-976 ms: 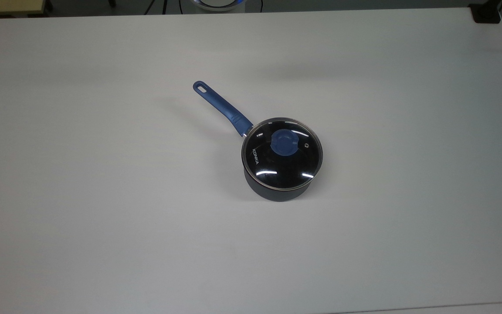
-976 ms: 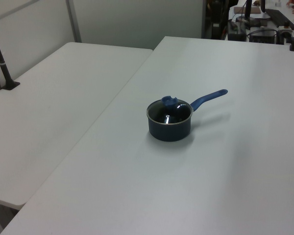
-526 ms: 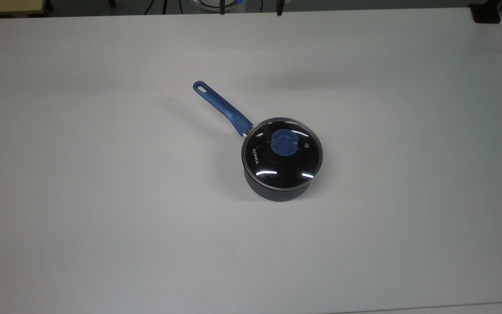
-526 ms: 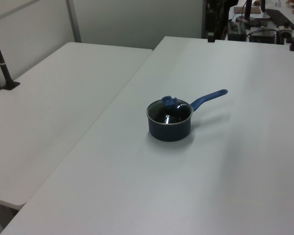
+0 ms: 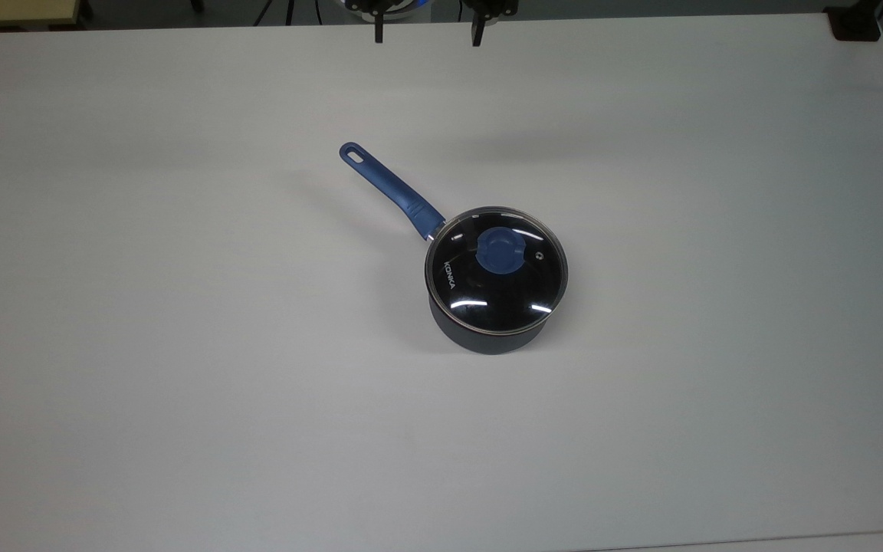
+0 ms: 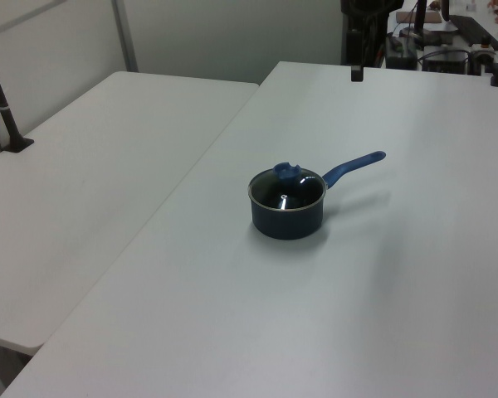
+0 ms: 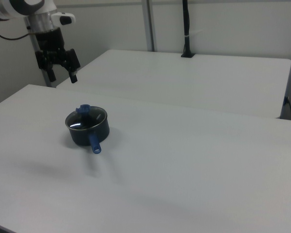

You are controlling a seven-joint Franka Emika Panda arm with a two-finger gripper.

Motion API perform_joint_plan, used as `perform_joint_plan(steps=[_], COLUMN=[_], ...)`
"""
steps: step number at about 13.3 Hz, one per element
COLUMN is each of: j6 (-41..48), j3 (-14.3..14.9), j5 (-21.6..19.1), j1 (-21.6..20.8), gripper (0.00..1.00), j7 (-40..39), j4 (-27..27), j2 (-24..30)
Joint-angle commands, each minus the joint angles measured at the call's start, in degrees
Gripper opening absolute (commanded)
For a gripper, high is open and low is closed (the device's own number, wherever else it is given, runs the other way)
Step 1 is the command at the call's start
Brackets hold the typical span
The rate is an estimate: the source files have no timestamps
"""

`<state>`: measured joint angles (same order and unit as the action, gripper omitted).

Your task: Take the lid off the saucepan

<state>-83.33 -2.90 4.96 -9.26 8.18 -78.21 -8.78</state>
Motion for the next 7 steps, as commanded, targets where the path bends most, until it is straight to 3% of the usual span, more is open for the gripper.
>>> perform_joint_plan(steps=[1, 7], j6=[-0.9, 0.4], j3=[0.3, 0.3], j5=[-0.7, -0.4], j1=[-0.1, -0.1], gripper=[1.0, 1.0], j7=[-0.7, -0.6], j4=[-1.6, -2.1], j2=[0.1, 0.3])
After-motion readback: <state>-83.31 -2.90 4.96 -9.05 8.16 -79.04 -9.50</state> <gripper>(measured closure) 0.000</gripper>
